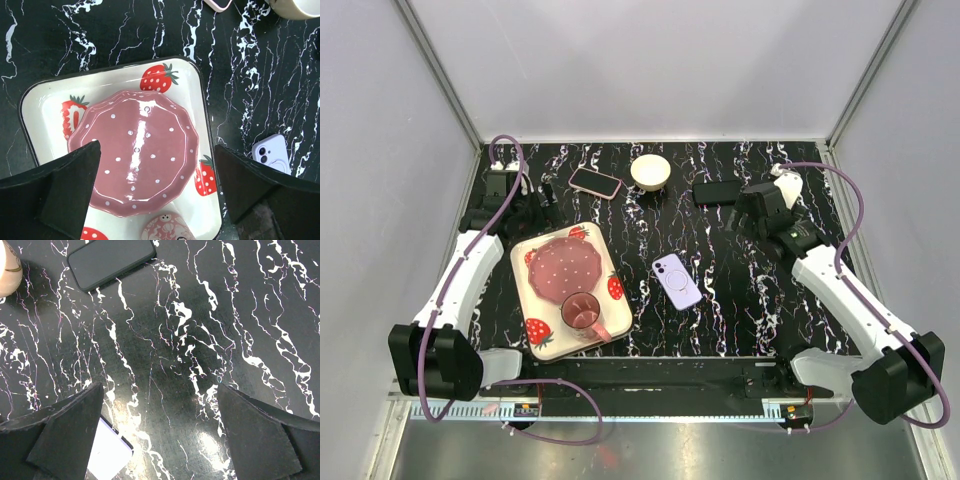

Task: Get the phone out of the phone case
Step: Pick up the phone at the center of the board.

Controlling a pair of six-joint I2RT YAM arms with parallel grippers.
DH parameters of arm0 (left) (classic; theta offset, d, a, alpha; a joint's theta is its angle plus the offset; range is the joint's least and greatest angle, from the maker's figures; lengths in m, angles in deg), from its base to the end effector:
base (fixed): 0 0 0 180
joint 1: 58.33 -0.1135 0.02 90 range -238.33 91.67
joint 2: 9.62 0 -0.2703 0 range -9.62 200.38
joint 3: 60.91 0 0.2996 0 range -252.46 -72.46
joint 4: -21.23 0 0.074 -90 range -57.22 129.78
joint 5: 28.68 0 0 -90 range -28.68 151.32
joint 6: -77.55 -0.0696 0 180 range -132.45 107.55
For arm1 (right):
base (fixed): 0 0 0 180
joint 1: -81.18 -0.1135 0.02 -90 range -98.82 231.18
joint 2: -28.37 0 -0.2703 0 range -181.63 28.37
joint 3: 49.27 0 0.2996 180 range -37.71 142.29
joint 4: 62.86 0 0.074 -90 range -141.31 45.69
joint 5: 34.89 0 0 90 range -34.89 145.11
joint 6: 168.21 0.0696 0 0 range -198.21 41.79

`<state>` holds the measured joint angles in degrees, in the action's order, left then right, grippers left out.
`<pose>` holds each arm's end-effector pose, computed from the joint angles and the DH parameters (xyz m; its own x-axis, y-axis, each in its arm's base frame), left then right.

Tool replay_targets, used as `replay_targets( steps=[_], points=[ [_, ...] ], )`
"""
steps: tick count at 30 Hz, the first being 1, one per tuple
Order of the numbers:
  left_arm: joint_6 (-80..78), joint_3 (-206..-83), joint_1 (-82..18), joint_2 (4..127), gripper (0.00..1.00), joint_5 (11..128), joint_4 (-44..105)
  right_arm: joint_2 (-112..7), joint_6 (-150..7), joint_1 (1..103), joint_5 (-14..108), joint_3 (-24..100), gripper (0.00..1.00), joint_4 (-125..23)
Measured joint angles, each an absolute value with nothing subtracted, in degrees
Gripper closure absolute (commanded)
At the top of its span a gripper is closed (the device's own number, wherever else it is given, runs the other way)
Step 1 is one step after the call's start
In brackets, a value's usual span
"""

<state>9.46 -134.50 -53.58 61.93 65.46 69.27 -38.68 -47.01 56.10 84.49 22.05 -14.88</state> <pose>0.3319 -0.0326 0.2774 -0.7146 -0.3141 -0.6251 -0.1445 0.9405 -0.3074 0.2959 0.1008 0.2917 -0.5603 0.2362 -0.7939 0.2830 0.9554 0.0845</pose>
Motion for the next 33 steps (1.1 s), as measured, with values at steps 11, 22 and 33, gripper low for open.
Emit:
replay_targets(
  steps=[11, 22, 33],
  points=[
    [9.11, -134.48, -54.15, 62.01, 0.01, 65.24, 69.1, -38.59, -46.84, 56.1, 84.19, 20.76, 0.0, -15.39],
    [12.68, -149.23, -46.52, 83.17, 0.01, 61.66, 71.3, -35.77, -45.22, 56.1, 79.36, 18.91, 0.0, -19.91],
    [15.71, -192.75, -43.68, 119.02, 0.01, 56.43, 80.13, -30.02, -45.61, 56.1, 77.41, 17.9, 0.0, -22.82]
  ],
)
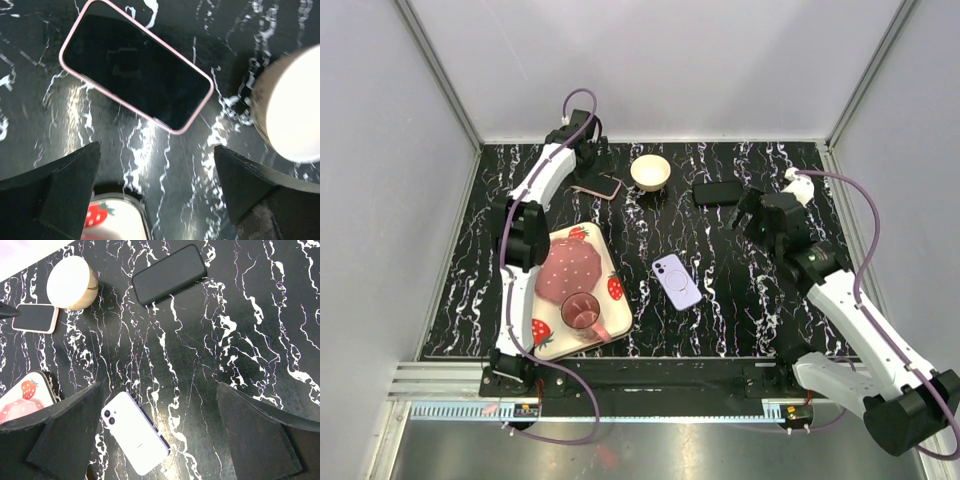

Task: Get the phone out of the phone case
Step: Pick up the phone at the center of the board.

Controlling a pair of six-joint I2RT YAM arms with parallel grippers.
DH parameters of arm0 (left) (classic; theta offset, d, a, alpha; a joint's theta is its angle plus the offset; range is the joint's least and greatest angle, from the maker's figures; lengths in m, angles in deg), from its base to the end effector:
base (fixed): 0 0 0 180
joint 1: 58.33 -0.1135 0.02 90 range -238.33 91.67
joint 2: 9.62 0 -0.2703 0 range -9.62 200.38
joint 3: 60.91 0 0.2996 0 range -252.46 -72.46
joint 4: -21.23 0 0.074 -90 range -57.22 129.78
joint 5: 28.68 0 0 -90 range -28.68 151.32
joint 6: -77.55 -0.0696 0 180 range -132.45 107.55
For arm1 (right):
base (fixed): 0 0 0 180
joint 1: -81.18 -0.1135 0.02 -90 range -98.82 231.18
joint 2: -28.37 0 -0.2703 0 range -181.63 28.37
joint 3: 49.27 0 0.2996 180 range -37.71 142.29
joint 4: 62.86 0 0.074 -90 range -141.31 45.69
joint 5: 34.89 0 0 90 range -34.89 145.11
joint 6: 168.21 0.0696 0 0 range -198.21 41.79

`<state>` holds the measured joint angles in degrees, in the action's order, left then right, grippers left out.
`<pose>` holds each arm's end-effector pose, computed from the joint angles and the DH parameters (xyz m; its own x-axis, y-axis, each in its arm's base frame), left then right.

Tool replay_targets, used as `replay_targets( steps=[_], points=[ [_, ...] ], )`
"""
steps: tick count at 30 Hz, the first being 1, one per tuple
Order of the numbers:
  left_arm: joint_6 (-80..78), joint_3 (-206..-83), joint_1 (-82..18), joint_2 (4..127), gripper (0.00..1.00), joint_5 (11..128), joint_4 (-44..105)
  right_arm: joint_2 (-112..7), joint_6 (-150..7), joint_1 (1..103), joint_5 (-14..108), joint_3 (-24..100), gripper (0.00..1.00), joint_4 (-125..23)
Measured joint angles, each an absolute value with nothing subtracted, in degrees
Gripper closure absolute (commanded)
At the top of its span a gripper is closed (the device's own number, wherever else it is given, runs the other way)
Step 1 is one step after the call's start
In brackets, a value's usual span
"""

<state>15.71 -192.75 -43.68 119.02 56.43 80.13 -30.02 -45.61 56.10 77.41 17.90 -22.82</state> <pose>0.5517 -0.1381 0.2229 -0.8016 -0.2765 -0.5301 -0.1960 0.9592 -0.2039 0.2763 0.1002 0.3176 -0.4490 0.3402 -0.8262 0.1703 0.9403 0.2947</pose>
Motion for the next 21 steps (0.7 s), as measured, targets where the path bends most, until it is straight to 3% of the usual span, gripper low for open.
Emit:
replay_targets(
  steps=[7, 21],
  points=[
    [17.53, -201.38, -44.79, 130.82, 0.01, 56.76, 84.42, -27.58, -45.57, 56.1, 76.89, 15.78, 0.0, -22.97],
    [20.39, -198.41, -46.69, 131.23, 0.01, 52.24, 86.06, -32.47, -45.74, 56.1, 76.87, 15.63, 0.0, -23.23]
  ],
)
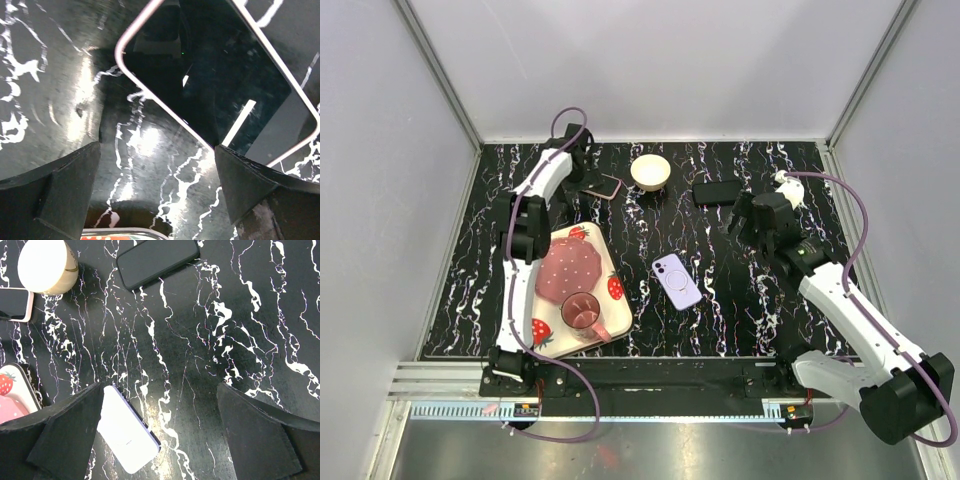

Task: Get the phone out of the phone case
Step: Pick up the phone at the center of the board.

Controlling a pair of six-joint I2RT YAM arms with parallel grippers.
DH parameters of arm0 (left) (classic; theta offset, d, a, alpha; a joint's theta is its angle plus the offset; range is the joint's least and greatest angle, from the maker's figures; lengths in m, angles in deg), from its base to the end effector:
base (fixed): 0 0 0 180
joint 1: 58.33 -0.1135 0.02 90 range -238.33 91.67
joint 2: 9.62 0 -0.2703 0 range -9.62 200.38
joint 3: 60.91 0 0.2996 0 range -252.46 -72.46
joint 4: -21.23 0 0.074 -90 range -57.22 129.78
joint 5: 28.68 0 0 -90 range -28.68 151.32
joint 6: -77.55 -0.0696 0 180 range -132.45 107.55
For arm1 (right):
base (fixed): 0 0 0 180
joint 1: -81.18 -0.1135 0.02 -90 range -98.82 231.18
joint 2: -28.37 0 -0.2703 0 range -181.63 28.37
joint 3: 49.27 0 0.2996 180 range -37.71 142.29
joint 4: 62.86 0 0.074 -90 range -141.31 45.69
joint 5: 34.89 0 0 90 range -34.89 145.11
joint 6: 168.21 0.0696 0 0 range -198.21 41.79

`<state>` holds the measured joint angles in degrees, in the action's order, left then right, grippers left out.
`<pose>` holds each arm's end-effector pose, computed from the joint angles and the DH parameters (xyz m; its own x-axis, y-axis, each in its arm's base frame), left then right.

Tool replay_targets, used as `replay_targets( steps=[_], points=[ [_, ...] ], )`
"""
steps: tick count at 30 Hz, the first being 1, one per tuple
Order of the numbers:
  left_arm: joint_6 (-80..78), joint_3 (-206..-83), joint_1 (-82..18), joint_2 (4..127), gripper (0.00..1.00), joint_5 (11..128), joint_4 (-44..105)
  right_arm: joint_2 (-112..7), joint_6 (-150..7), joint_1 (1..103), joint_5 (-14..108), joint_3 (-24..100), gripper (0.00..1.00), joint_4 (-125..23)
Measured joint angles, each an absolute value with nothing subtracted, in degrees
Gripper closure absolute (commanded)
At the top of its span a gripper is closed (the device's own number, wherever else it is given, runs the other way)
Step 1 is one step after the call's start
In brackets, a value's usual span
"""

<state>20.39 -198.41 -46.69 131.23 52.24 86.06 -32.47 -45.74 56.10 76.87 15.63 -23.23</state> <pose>0.5720 -0.1066 0.1341 -0.8408 -0.3735 -0.3917 -0.3740 0.9241 -0.0785 0.2826 0.1038 0.2901 -0.5092 0.3122 -0.8020 0.1811 0.9499 0.2547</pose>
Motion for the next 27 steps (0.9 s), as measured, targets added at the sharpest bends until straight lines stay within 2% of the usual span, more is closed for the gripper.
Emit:
replay_targets(
  steps=[13, 21, 27],
  points=[
    [18.84, -199.53, -51.28, 131.08, 0.01, 48.0, 87.67, -32.36, -45.81, 56.1, 76.84, 15.63, 0.01, -23.63],
    [15.37, -203.24, -58.65, 130.86, 0.01, 40.24, 92.24, -31.69, -46.81, 56.1, 78.48, 15.63, 0.0, -23.19],
    [16.65, -200.93, -57.12, 127.15, 0.01, 43.21, 91.06, -30.79, -48.96, 56.1, 80.98, 15.87, 0.0, -22.88]
  ],
)
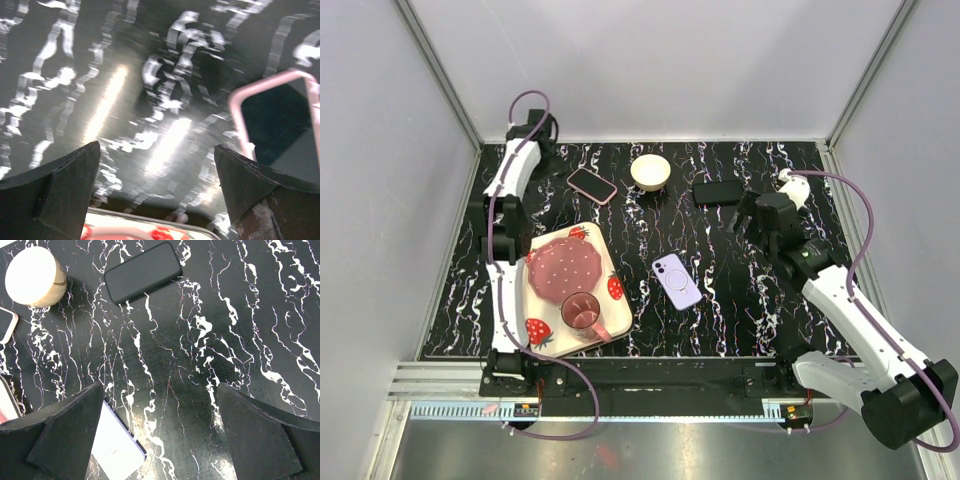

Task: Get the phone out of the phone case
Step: Pick up the phone at the center of the board.

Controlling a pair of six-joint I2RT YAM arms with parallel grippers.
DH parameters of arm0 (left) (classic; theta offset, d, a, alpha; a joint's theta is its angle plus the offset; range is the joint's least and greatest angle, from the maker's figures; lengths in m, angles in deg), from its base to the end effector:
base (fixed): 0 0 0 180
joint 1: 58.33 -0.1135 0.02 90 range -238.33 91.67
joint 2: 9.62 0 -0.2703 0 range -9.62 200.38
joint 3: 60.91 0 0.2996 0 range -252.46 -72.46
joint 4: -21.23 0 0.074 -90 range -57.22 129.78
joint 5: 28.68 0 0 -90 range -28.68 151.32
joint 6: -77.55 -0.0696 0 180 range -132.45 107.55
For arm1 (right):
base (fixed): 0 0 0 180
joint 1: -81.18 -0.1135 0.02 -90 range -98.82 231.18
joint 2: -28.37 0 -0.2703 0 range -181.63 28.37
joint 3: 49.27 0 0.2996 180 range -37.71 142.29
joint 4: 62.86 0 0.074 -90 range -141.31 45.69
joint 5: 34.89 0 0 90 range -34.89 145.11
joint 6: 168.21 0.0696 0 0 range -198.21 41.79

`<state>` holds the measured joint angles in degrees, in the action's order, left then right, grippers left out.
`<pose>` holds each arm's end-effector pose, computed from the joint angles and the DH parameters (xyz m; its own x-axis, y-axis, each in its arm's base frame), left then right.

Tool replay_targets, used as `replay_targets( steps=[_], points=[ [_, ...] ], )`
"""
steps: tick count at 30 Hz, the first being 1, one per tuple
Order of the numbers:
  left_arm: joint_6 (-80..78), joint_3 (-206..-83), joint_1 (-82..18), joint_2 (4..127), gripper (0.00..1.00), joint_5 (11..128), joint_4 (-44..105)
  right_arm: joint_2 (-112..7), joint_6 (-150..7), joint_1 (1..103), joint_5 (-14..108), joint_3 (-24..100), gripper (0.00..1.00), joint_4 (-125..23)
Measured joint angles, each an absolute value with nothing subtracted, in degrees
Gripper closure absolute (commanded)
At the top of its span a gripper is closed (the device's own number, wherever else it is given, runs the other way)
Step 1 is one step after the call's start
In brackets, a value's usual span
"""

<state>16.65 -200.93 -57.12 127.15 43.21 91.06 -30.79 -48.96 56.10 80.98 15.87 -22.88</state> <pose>0.5721 0.0096 0.1870 -0.7513 -0.4465 -0.4860 -0.5366 0.8420 0.0559 0.2779 0.0966 0.3004 -0.4682 0.2663 -0.8426 0.2006 0.9606 0.1922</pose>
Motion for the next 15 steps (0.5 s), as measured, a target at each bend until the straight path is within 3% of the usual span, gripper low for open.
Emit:
replay_targets(
  steps=[7, 15],
  points=[
    [28.17, -200.16, -48.01, 125.14, 0.01, 52.61, 84.33, -31.77, -50.53, 56.1, 82.61, 16.92, 0.0, -22.18],
    [33.73, -192.77, -46.76, 126.16, 0.01, 65.04, 65.14, -30.29, -51.64, 56.1, 83.12, 16.9, 0.0, -21.64]
  ],
)
